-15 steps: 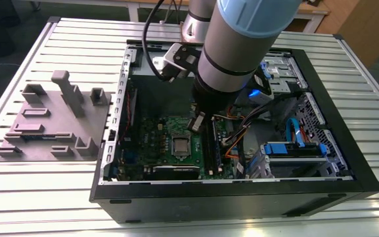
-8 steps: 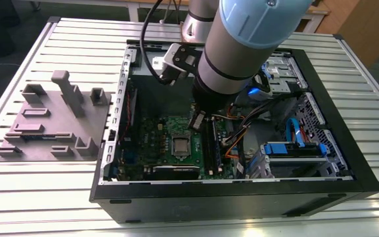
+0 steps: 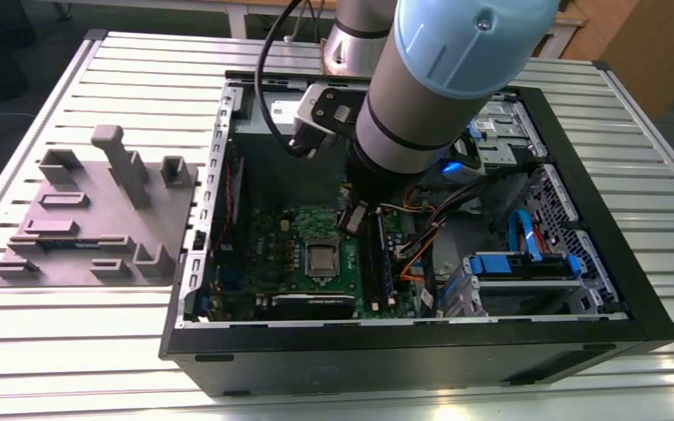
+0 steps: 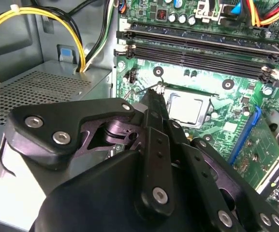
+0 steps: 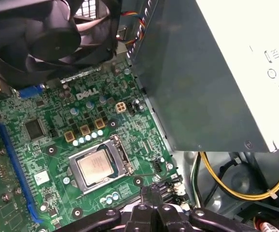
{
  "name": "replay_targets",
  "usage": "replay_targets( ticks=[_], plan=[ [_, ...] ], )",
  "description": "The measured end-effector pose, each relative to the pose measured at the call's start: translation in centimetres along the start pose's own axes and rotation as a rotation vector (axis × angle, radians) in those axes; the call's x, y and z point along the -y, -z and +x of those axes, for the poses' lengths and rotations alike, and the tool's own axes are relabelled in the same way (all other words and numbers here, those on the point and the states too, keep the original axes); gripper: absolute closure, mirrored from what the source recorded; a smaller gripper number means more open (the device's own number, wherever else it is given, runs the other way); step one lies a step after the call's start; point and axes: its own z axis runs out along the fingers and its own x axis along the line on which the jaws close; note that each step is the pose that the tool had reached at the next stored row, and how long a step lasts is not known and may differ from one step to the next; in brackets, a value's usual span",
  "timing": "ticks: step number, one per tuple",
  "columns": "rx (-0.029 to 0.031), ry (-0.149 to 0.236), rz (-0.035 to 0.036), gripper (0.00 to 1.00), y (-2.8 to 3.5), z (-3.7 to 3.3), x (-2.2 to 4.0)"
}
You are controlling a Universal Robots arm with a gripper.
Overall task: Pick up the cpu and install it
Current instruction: 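Install the first cpu locking lever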
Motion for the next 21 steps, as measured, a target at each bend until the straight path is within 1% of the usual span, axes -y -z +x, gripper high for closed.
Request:
replay_targets(
  ticks=[8,10,21],
  plan=[
    [0.0,0.0,0.0,0.9,-0.04,-0.08,0.19],
    [0.0001,0.0,0.0,0.9,-0.21,-0.48,1.2],
    [0.0003,0.0,0.0006,0.9,-0.22,-0.46,1.17]
  ],
)
